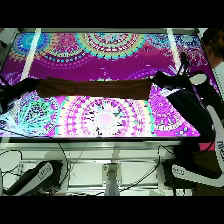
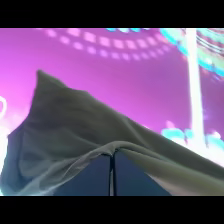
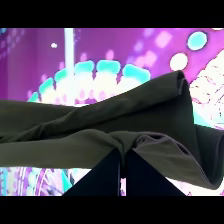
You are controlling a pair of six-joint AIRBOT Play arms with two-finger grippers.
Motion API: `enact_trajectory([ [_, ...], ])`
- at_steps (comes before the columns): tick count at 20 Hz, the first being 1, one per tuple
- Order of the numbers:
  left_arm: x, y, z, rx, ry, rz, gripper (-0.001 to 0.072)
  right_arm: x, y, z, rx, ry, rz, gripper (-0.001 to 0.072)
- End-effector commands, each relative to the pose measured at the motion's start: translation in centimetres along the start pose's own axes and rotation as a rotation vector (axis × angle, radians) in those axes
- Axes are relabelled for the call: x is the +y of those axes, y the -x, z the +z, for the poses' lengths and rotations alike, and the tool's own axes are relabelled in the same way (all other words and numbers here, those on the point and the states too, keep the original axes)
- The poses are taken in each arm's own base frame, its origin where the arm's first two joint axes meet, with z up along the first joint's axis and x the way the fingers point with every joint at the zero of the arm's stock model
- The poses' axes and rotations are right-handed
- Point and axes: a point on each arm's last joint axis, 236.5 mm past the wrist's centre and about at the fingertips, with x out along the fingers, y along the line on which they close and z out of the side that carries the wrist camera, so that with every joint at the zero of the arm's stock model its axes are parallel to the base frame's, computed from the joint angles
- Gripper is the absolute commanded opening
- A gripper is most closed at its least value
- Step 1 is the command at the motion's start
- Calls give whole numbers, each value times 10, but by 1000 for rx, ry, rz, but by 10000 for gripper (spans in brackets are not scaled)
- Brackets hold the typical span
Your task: Fold the clothes and pants, and hang the long-sleeved shirts on hangers.
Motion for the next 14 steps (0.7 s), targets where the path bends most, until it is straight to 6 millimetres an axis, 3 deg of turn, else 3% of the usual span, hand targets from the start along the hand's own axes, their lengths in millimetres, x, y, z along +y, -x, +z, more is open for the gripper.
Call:
enact_trajectory([
  [1,17,-36,-6,-25,-5,92,16,-19,-33,-3,-13,-66,-67,16],
  [3,15,-57,-9,-12,-26,99,16,-31,-44,1,-37,-139,-86,16],
  [7,19,-87,4,-22,-35,109,16,-44,-50,24,-147,-213,-104,16],
  [10,23,-106,-10,28,-108,121,16,-49,-50,38,-210,-214,-114,16],
  [14,21,-126,-34,77,-147,124,15,-69,-70,25,-173,-238,-146,16],
])
